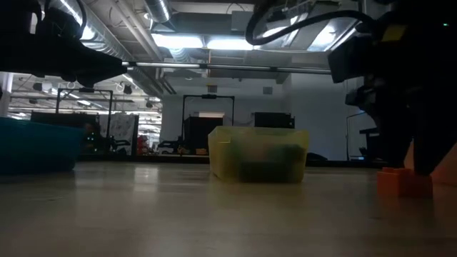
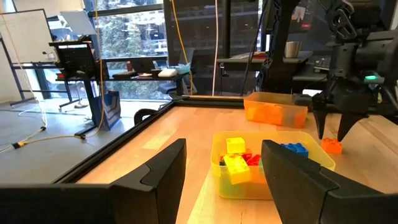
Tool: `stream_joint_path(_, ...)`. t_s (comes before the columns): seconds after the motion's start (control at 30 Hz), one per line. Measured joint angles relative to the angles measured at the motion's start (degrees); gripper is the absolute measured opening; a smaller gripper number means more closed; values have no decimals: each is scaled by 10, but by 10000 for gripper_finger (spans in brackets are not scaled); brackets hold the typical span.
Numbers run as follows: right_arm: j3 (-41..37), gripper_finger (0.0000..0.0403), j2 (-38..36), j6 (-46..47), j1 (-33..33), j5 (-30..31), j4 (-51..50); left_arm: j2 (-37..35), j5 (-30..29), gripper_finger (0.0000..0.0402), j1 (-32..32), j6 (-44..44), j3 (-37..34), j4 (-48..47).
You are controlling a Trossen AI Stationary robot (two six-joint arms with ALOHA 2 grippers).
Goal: Sort blocks by size
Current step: Put the orange 4 stud game piece into the orange bin
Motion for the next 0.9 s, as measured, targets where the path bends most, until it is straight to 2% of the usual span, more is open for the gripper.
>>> stream_joint_path(0.9,4,180,6,13,0,-11,1,0,0,194,0,0,0,0)
